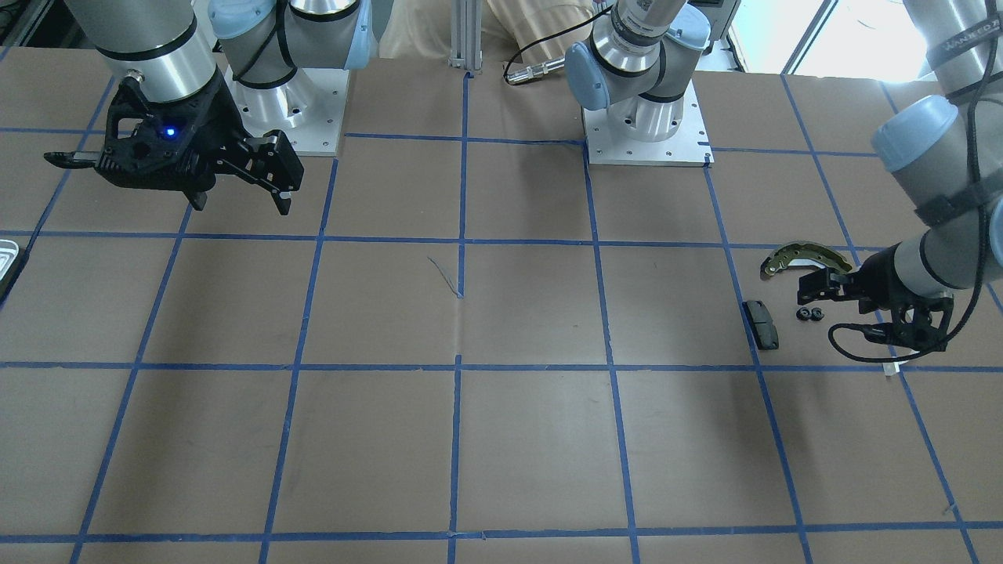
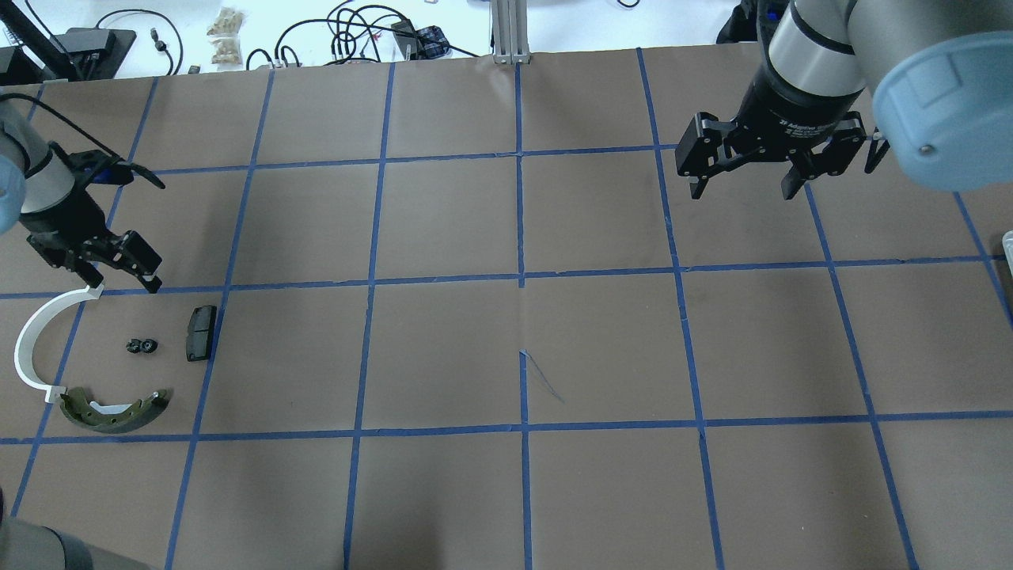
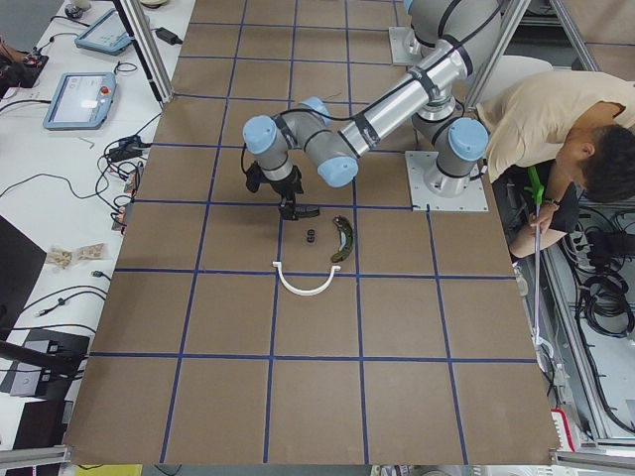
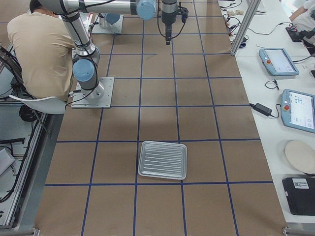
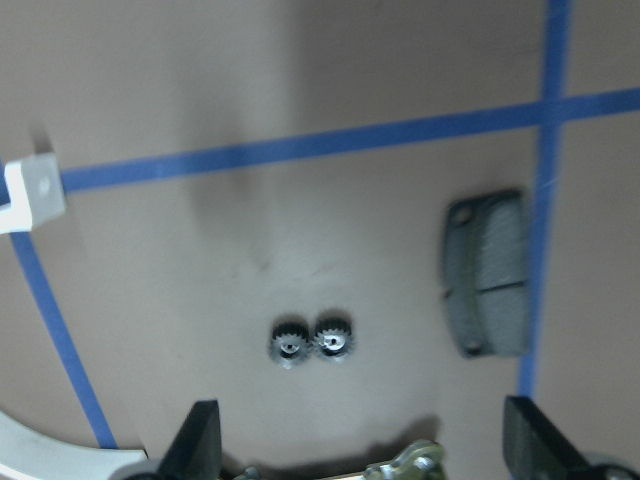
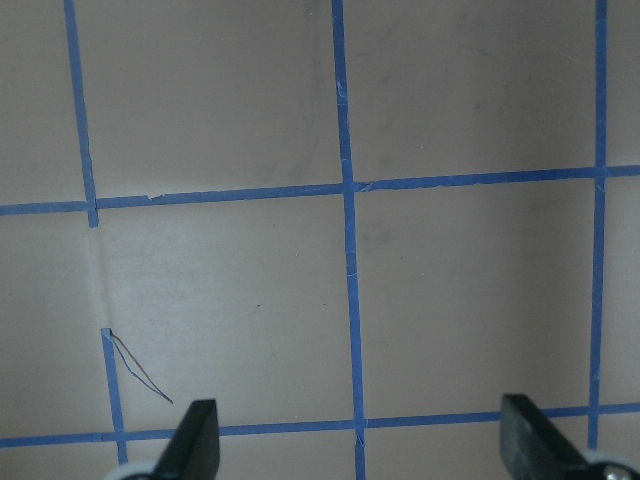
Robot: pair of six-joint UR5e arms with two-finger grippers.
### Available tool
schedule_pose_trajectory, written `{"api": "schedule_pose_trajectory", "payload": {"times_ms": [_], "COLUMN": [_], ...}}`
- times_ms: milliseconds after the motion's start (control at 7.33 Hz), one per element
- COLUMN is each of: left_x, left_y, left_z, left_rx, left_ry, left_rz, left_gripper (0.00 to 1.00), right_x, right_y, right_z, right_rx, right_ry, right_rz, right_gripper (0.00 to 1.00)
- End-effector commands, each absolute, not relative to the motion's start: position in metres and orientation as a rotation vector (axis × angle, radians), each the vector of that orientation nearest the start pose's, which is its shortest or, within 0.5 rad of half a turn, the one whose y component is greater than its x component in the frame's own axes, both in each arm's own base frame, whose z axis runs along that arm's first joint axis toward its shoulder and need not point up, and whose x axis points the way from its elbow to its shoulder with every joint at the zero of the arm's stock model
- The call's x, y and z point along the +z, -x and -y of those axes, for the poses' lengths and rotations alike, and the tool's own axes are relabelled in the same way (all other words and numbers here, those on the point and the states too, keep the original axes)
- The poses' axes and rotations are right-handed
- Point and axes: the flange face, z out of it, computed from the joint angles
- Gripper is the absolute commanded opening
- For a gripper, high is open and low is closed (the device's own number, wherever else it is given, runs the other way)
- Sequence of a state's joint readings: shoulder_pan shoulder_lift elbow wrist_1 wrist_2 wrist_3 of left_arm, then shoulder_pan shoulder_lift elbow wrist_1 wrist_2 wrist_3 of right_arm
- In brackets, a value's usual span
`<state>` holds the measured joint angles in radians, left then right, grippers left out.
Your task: Place bearing gear from tray to pile
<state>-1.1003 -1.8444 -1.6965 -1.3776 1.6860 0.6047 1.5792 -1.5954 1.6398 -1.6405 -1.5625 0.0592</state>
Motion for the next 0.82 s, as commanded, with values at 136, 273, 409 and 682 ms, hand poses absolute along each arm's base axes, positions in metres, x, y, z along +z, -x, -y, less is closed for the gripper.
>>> {"api": "schedule_pose_trajectory", "payload": {"times_ms": [136, 273, 409, 682], "left_x": [0.417, 0.44, 0.454, 0.483], "left_y": [0.001, 0.06, 0.103, 0.149], "left_z": [0.544, 0.527, 0.508, 0.467], "left_rx": [0.216, 0.183, 0.141, 0.099], "left_ry": [-0.256, -0.245, -0.222, -0.226], "left_rz": [-3.14, -3.125, -3.133, -3.134], "left_gripper": [1.0, 1.0, 1.0, 1.0], "right_x": [0.471, 0.472, 0.472, 0.484], "right_y": [-0.137, -0.138, -0.137, -0.149], "right_z": [0.481, 0.481, 0.481, 0.476], "right_rx": [-0.031, -0.036, -0.036, -0.068], "right_ry": [-0.06, -0.056, -0.056, 0.062], "right_rz": [-3.142, -3.142, -3.143, -3.144], "right_gripper": [1.0, 1.0, 1.0, 1.0]}}
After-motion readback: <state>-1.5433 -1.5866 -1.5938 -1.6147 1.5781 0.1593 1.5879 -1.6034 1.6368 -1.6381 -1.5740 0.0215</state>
